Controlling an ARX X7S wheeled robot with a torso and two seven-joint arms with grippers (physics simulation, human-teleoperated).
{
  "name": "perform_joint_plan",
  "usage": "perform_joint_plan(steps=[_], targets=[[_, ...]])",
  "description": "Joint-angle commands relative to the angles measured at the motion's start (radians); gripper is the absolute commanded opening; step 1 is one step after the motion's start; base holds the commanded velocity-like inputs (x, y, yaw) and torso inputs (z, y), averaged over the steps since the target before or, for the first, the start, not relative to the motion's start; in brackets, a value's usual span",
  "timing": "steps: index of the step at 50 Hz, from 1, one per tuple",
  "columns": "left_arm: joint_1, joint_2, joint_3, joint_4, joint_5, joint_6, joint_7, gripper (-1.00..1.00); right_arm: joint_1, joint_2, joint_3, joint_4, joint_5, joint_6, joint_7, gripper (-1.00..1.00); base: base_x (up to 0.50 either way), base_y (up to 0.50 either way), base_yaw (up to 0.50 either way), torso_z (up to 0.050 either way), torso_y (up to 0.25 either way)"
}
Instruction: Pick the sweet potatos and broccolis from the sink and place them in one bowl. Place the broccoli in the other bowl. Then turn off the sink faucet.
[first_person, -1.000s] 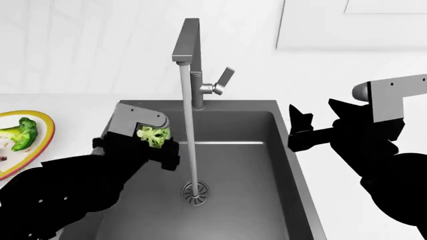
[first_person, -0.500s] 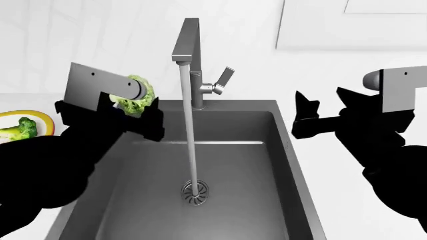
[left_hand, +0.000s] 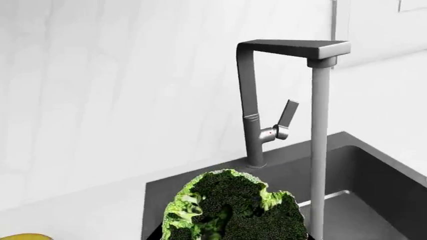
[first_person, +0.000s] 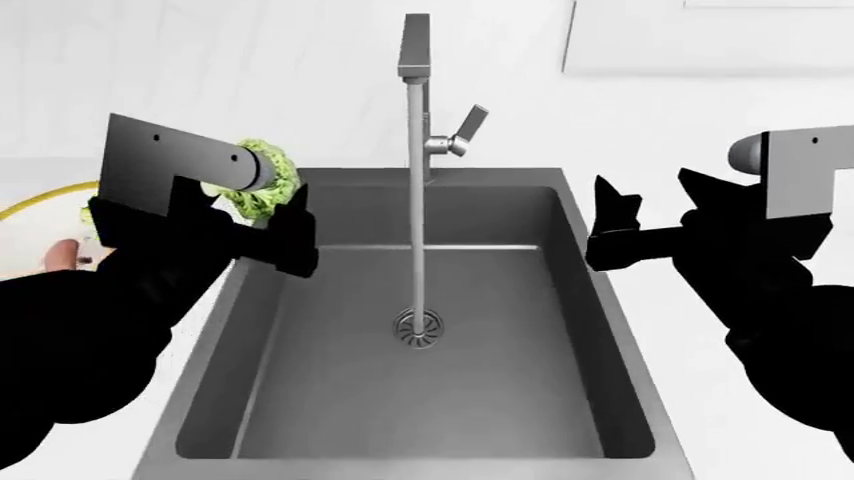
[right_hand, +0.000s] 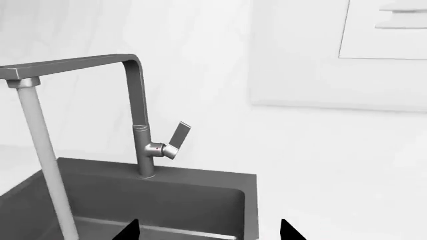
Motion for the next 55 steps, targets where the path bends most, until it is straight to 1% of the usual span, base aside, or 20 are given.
perform_joint_plan(steps=[1, 9, 14, 19, 36, 46, 55], targets=[[0.008, -0.009, -0.009, 0.003, -0.016, 0.031, 0.01, -1.0, 0.006, -0.006, -0.009, 0.001, -0.024, -0.004, -0.014, 1.0, 0.0, 0.29, 0.0, 0.0, 0.0], [0.016, -0.028, -0.023, 0.018, -0.028, 0.039, 0.009, -1.0, -0.003, -0.003, -0.001, -0.006, -0.031, -0.015, -0.005, 1.0, 0.0, 0.3, 0.0, 0.0, 0.0], [0.011, -0.015, -0.018, 0.019, -0.027, 0.037, -0.002, -1.0, -0.017, -0.006, 0.017, -0.007, -0.02, -0.023, 0.008, 1.0, 0.0, 0.49, 0.0, 0.0, 0.0], [0.011, -0.012, -0.017, 0.018, -0.027, 0.036, -0.005, -1.0, -0.024, -0.005, 0.006, -0.008, -0.027, -0.029, -0.008, 1.0, 0.0, 0.34, 0.0, 0.0, 0.0], [0.014, -0.015, -0.022, 0.019, -0.031, 0.042, -0.003, -1.0, -0.022, 0.001, 0.001, -0.018, -0.02, -0.026, -0.007, 1.0, 0.0, 0.37, 0.0, 0.0, 0.0], [0.01, -0.018, -0.025, 0.022, -0.038, 0.04, -0.006, -1.0, -0.02, 0.002, -0.001, -0.019, -0.015, -0.027, -0.007, 1.0, -0.09, 0.5, 0.0, 0.0, 0.0], [0.02, -0.015, -0.025, 0.02, -0.031, 0.051, -0.002, -1.0, -0.025, 0.002, -0.005, -0.019, -0.019, -0.03, -0.009, 1.0, -0.3, 0.47, 0.0, 0.0, 0.0]])
